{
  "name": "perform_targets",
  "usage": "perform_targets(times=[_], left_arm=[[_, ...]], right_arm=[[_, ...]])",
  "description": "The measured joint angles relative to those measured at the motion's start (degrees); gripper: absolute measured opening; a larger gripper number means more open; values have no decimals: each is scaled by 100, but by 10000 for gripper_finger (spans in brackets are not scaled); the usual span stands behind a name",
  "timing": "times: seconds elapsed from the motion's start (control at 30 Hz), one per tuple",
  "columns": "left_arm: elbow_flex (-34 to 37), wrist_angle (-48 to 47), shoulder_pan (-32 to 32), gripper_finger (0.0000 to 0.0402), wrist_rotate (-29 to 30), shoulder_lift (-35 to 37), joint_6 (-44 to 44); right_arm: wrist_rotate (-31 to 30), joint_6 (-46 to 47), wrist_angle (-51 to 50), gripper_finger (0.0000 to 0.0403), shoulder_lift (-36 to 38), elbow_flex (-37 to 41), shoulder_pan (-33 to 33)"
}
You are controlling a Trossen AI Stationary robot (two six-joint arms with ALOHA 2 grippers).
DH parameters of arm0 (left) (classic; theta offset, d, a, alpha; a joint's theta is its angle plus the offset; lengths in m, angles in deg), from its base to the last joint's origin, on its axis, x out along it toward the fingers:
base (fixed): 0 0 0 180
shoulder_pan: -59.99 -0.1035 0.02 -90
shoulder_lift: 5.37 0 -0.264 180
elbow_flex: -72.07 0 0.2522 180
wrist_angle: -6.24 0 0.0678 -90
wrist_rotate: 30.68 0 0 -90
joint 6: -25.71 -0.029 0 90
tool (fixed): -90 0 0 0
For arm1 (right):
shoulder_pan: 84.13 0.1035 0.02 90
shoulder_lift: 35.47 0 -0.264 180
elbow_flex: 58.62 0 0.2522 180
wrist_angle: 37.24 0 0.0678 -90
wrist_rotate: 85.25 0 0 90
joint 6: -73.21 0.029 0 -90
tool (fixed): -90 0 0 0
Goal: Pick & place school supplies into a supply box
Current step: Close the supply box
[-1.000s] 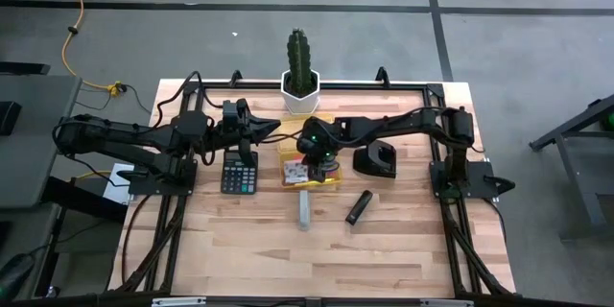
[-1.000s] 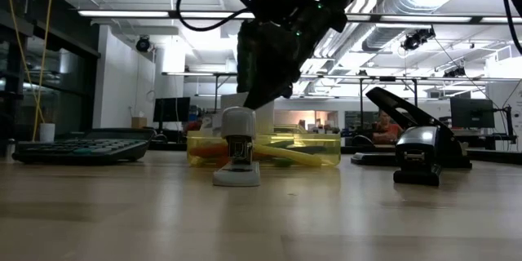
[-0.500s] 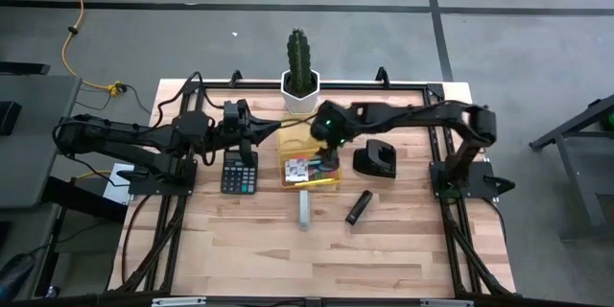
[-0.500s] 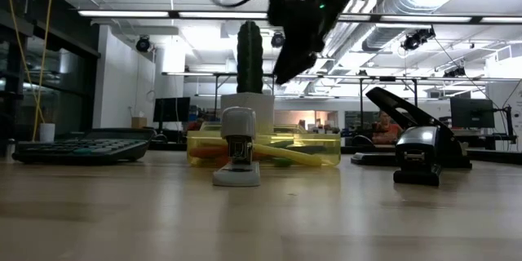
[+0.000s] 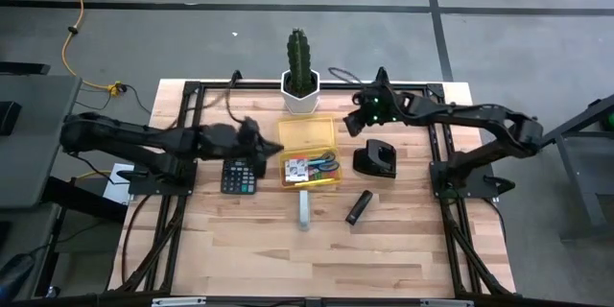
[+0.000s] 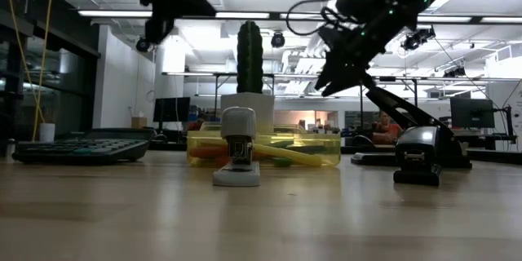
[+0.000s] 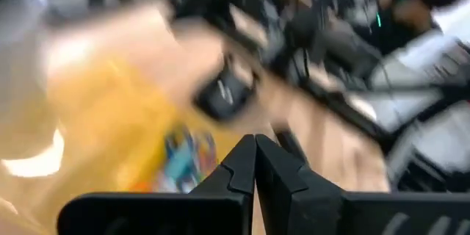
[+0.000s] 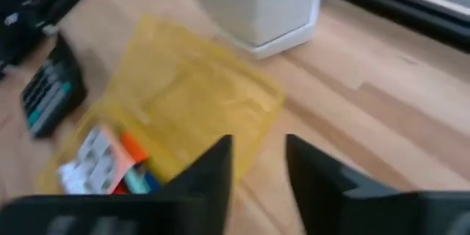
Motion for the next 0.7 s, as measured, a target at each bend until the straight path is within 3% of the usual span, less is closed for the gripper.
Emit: perform_targets(times=[0.17,0.33,0.47,0.7], left_arm=[[191,121,230,0,-1205,-1050,1030],[222,184,399,0,-1622,-2077,2027],[217,720,636,0,-1773,-2550,2283],[209,881,1082,0,-1222,-2857,2799]], right_arm=[[24,22,-328,16,-575,-618,-399],[153,-258,-1403,21,-1565,-1770,-804],[247,-397,-1722,4,-2167,-2413,-1022],[618,-63,-1809,2,-2555,-2701,-1134]])
